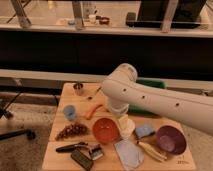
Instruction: Place grapes in red bowl
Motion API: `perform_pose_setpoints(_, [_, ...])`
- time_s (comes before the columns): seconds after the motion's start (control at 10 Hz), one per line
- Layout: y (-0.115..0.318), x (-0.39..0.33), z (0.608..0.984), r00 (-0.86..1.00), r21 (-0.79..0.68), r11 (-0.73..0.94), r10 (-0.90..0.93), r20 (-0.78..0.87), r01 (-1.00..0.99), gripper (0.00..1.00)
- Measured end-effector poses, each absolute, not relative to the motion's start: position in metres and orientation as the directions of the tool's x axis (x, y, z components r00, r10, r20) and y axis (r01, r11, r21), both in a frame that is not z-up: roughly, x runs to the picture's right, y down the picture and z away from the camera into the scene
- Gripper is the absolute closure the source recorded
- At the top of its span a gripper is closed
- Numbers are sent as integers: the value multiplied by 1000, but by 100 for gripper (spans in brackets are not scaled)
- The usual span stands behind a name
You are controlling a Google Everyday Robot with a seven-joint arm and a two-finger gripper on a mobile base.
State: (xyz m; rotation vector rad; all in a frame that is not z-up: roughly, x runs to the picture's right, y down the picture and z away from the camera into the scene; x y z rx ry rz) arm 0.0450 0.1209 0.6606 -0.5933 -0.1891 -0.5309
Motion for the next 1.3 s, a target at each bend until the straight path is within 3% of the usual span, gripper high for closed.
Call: perform_pose_setpoints(1.3, [137, 13, 687, 835, -544, 661, -249, 491, 517, 20])
